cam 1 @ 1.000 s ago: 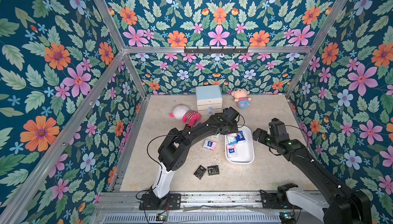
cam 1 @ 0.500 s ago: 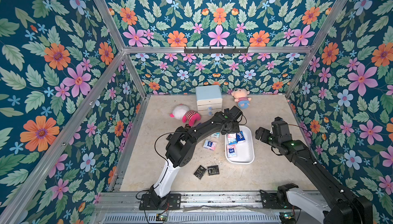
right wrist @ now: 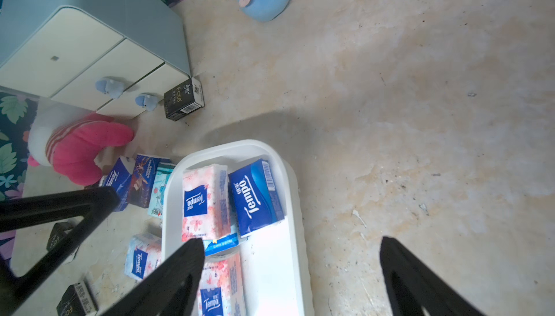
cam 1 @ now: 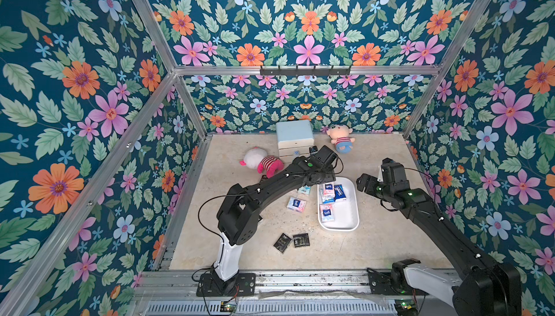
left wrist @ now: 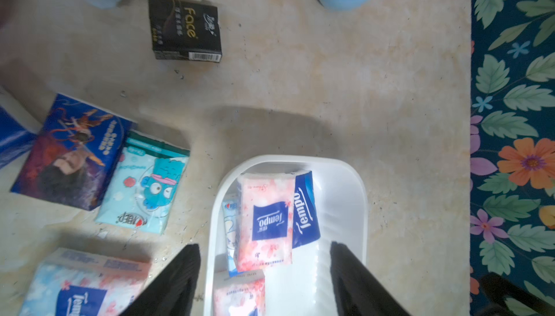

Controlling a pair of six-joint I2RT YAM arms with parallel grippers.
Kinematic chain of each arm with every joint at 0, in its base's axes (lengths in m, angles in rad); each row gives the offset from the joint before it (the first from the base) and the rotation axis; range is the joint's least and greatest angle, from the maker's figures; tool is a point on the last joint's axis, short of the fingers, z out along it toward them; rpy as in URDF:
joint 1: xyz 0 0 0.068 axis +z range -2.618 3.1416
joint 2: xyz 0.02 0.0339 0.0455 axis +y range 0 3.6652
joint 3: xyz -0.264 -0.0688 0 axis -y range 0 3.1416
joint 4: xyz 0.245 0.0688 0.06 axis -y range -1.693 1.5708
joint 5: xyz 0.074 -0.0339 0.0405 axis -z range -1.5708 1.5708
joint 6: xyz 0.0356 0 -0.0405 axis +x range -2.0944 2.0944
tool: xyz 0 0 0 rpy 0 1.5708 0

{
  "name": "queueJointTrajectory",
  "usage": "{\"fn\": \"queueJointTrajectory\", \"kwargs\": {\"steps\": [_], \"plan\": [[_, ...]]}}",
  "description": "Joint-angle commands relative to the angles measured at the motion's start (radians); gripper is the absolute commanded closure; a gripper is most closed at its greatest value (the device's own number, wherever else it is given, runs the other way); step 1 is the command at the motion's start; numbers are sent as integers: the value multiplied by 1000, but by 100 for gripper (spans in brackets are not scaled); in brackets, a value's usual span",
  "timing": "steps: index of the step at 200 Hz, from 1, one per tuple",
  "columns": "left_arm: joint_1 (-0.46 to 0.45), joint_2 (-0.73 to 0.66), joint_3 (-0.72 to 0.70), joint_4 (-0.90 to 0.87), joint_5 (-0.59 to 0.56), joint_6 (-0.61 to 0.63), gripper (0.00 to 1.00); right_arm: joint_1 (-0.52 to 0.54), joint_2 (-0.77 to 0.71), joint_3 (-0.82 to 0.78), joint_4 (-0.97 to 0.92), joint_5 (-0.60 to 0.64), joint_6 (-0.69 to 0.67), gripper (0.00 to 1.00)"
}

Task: Put the pocket tissues into the storage box
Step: Place the pocket tissues in the storage box, then pick up the pocket tissues from the center of the board.

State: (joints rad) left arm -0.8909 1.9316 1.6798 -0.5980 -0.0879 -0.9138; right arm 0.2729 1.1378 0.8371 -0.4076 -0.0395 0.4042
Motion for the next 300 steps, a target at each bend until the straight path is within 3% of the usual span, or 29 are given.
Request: {"fn": "queueJointTrajectory", "kwargs": {"steps": [1, 53, 105, 126, 185, 224, 261, 300], "plan": [[4, -82, -84, 7, -108, -34, 23, 0, 21, 21, 13, -56, -19, 4], [63, -274, -425, 50, -119, -192, 20, 0, 56, 65, -7, -102, -69, 4], [124, -293, -643, 221, -36, -483, 18, 0, 29, 39, -30, -105, -91, 3], [121, -261, -634, 261, -24, -573, 18, 0, 8, 17, -35, -97, -92, 3], [118, -126, -502, 231, 14, -669, 17, 0, -59, -44, -55, -52, -68, 3], [120, -162, -553, 233, 33, -681, 18, 0, -76, -69, -47, -37, -48, 3], [120, -208, -553, 129, 40, -638, 18, 0, -50, -71, -21, -51, -39, 3], [116, -253, -618, 144, 70, -742, 18, 0, -1, -77, 14, -66, -39, 3]]}}
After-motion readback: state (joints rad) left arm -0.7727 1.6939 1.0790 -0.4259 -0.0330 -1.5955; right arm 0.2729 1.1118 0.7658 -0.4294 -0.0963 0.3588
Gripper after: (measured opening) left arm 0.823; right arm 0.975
